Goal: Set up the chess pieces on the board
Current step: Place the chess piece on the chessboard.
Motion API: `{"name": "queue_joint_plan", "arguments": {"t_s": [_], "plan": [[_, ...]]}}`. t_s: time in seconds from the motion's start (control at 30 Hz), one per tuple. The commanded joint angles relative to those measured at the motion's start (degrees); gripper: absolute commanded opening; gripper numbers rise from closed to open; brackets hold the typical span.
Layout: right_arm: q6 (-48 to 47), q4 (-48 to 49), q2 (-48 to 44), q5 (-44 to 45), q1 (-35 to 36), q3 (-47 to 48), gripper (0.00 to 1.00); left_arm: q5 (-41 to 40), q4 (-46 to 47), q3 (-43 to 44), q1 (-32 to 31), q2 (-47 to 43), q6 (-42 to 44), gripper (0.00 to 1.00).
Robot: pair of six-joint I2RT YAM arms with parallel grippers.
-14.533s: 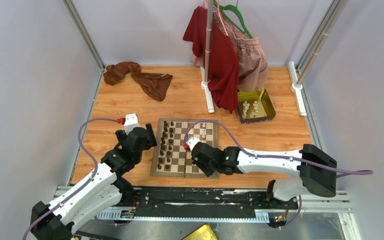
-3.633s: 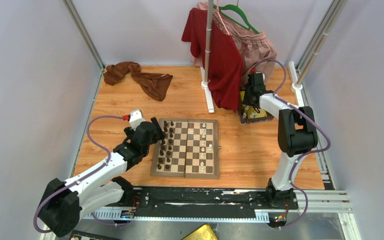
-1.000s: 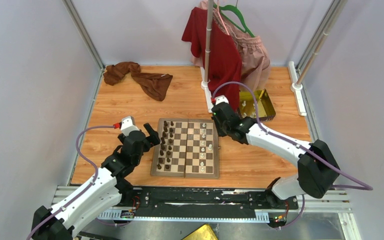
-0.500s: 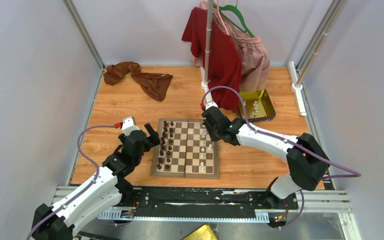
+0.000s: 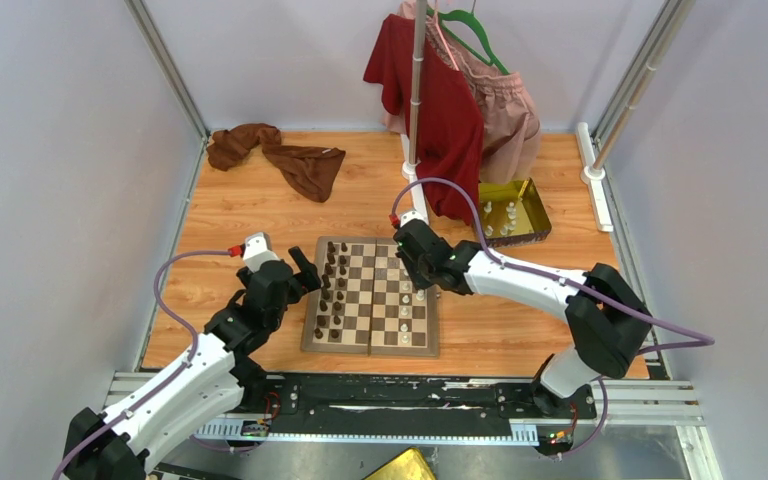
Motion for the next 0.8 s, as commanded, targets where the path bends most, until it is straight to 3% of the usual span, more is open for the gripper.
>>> {"name": "queue_joint_plan", "arguments": {"t_s": [0.0,0.77], "plan": [[1.3,-1.3,0.2,-0.8,1.3,1.3,0.00,-0.8,0.6,0.5,0.3,-1.0,-0.2,1.00],[1.6,-1.2,1.9,0.5,1.5,0.4,0.00,-1.0,0.4,-0.4,0.3,-2.0,-0.5,1.00]]}}
